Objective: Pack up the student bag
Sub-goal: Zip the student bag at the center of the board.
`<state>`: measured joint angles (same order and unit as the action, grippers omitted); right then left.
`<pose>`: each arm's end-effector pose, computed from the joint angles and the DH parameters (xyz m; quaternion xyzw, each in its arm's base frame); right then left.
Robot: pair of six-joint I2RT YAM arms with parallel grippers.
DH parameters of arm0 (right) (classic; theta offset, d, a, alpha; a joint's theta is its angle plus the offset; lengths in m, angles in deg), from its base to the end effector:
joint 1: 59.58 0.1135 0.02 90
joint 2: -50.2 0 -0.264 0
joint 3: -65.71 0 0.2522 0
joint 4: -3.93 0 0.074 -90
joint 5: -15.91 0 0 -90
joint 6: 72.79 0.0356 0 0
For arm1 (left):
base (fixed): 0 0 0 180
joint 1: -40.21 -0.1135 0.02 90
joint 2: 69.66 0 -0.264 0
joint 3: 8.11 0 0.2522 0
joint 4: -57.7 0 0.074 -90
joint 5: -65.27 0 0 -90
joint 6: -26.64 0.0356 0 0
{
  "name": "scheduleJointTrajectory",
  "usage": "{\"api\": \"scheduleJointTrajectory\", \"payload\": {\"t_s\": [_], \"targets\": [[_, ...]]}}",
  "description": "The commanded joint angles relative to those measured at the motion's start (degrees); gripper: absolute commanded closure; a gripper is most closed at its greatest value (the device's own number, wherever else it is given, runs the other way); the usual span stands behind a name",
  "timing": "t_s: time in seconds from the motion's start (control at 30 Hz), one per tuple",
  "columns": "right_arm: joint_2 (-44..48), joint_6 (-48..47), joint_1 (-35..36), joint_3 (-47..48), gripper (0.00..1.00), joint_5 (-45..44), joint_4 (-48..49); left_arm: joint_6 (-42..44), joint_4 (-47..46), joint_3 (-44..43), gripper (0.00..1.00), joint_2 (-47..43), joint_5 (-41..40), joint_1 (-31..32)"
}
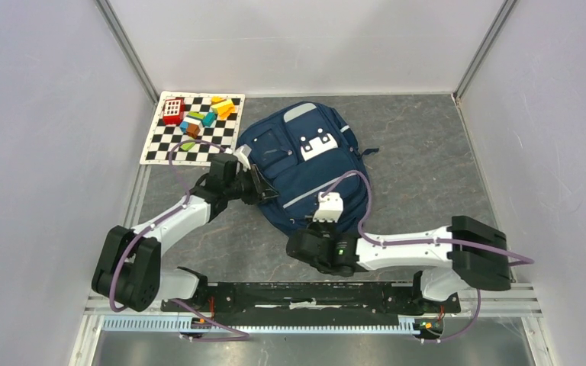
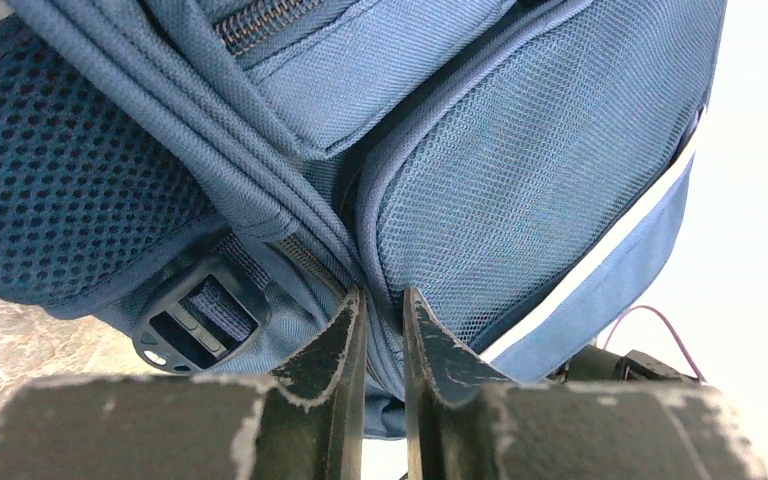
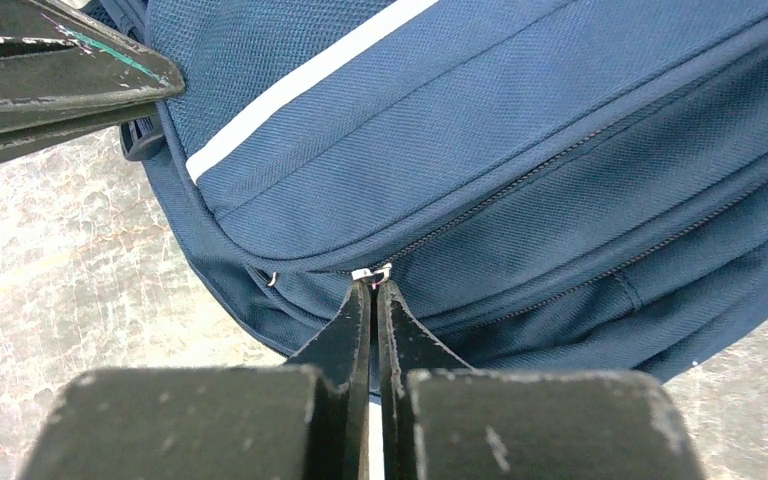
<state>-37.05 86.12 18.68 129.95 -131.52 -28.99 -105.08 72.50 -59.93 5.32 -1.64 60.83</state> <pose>0.0887 0.2795 0.2014 0.0719 0.8472 0.1166 0.5133 0.2456 -0.1073 0.2036 -0.0749 0.8817 -0.3763 0.2747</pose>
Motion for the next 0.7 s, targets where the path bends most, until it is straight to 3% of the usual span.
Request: {"api": "scheduleJointTrajectory", "payload": {"t_s": [0.0, 0.1, 0.27, 0.3, 0.33, 0.43, 0.47, 0.53, 0.67], "targets": [[6.25, -6.96, 0.40, -7.97, 1.00, 2.91, -3.18, 4.12, -3.85, -3.52, 0.98, 0.51, -3.51, -0.41], [10.33, -9.27, -0.05, -13.30, 1.00, 2.05, -1.57, 4.70, -3.77, -2.88, 0.98, -0.63, -4.04, -0.41], [16.39, -22.92, -3.32, -18.30, 1.00, 4.00, 7.17, 6.04, -1.40, -1.62, 0.98, -3.98, -4.63, -0.08], [17.28, -25.55, -3.70, -18.82, 1.00, 5.07, 9.59, 6.35, -0.16, -1.37, 0.94, -4.73, -4.63, 0.23], [18.15, -28.68, -3.89, -19.45, 1.00, 6.26, 11.98, 6.63, 1.19, -1.04, 0.85, -5.66, -4.63, 0.52], [19.51, -34.26, -3.99, -20.45, 1.00, 9.35, 17.70, 6.85, 3.79, 0.72, 0.44, -8.73, -5.57, 3.11], [19.57, -34.79, -3.99, -20.55, 1.00, 10.18, 18.62, 6.15, 4.26, 1.64, 0.36, -10.06, -5.99, 4.52], [19.36, -34.96, -3.99, -20.57, 1.00, 11.37, 20.18, 3.85, 4.09, 3.62, 0.25, -12.21, -6.96, 7.10], [18.64, -34.24, -3.99, -20.59, 1.00, 13.61, 22.21, -3.01, 1.22, 7.79, 0.18, -15.32, -11.23, 12.51]]}}
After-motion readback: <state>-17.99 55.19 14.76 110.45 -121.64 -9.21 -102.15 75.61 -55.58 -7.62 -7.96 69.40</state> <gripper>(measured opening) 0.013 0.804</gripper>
